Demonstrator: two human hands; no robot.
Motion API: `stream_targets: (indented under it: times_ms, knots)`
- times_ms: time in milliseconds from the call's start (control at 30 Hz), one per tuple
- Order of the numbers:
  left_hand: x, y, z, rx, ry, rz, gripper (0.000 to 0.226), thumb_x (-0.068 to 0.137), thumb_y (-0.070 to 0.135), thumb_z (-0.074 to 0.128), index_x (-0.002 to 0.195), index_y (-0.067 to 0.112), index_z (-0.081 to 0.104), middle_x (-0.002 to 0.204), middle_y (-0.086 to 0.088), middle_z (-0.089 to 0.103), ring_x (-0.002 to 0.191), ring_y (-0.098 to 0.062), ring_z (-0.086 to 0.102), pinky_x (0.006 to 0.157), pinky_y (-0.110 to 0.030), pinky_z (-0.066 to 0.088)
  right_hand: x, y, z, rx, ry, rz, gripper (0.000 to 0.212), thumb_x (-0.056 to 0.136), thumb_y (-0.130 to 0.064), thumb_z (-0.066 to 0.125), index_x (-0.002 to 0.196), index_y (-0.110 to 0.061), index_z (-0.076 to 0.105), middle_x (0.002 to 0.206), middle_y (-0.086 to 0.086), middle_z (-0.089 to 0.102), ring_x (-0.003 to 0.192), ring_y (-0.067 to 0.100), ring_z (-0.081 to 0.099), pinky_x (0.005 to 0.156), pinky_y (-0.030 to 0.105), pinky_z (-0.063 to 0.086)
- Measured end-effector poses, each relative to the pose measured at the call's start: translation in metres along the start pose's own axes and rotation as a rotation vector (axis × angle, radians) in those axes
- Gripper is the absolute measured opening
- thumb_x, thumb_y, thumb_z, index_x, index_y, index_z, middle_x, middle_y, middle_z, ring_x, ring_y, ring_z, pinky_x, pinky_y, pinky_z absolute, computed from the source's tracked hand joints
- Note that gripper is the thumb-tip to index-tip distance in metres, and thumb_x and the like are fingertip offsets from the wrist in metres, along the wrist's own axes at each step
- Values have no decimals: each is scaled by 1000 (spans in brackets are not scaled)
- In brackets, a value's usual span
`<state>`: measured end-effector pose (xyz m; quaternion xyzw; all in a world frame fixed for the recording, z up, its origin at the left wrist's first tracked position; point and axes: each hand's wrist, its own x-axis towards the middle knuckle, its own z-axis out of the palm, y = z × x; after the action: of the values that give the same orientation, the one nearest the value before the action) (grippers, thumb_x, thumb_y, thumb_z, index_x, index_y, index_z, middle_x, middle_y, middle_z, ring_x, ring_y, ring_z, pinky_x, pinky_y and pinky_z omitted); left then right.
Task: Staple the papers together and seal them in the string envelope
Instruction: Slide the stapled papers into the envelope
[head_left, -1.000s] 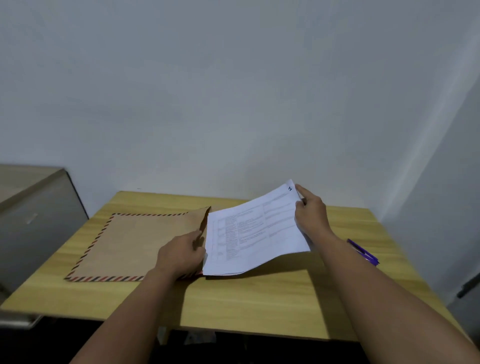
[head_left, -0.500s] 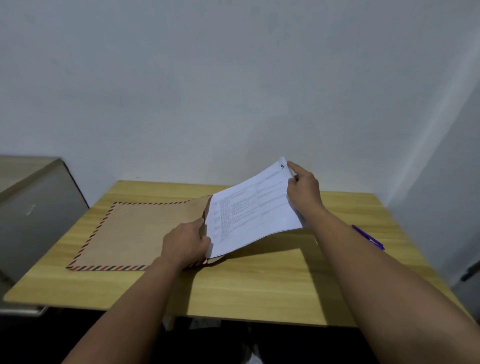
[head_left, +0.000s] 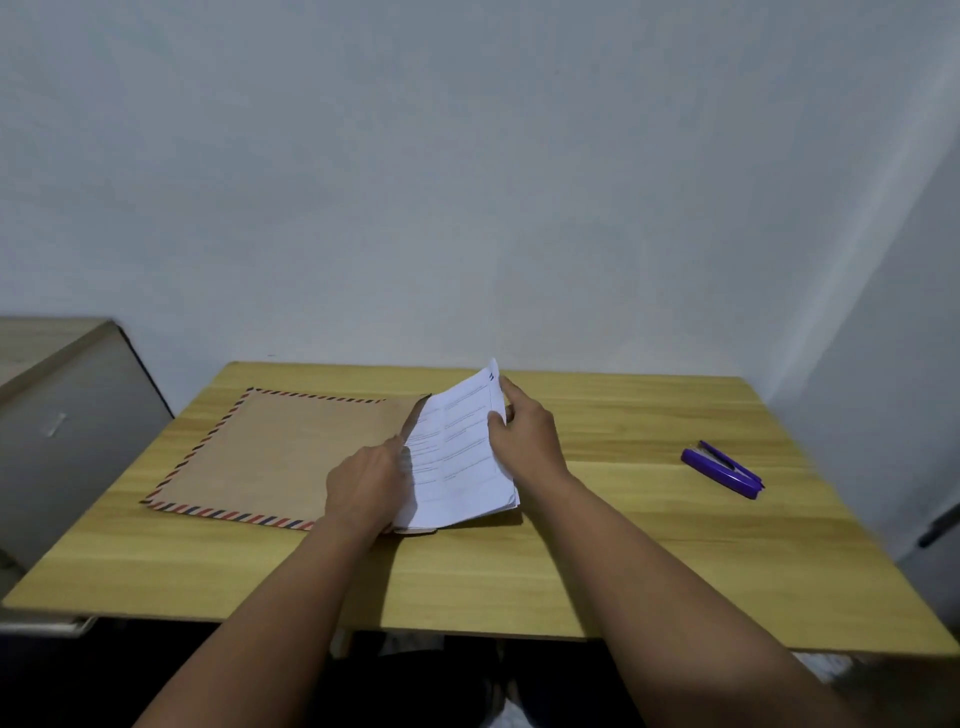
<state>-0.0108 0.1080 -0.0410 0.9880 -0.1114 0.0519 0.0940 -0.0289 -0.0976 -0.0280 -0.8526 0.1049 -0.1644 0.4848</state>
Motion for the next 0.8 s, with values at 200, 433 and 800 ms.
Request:
stream_targets:
  times_ms: [200, 433, 800]
  knots:
    - [2, 5, -4, -1, 24, -6, 50, 89, 10, 47, 138, 20, 48, 99, -6, 67, 81, -30, 56, 64, -35, 42, -13, 13, -3, -98, -17, -24, 56, 102, -12, 49, 155, -26, 48, 83, -5, 64, 77, 14, 58, 67, 26, 45]
    - [-9, 25, -4, -36, 55, 9, 34, 79, 13, 59, 112, 20, 54, 77, 3, 58, 69, -26, 55, 55, -34, 47, -19, 9, 31, -68, -60, 3, 54, 100, -18, 50, 152, -31, 51, 98, -2, 71, 87, 18, 63, 73, 33, 52]
    - [-10, 18, 2, -82, 47, 29, 51, 80, 11, 58, 129, 23, 52, 99, -5, 70, 84, -32, 61, 60, -33, 38, -13, 22, 50, 98, -159, 239, 44, 77, -11, 52, 113, -27, 73, 79, 1, 77, 62, 27, 77, 66, 55, 65]
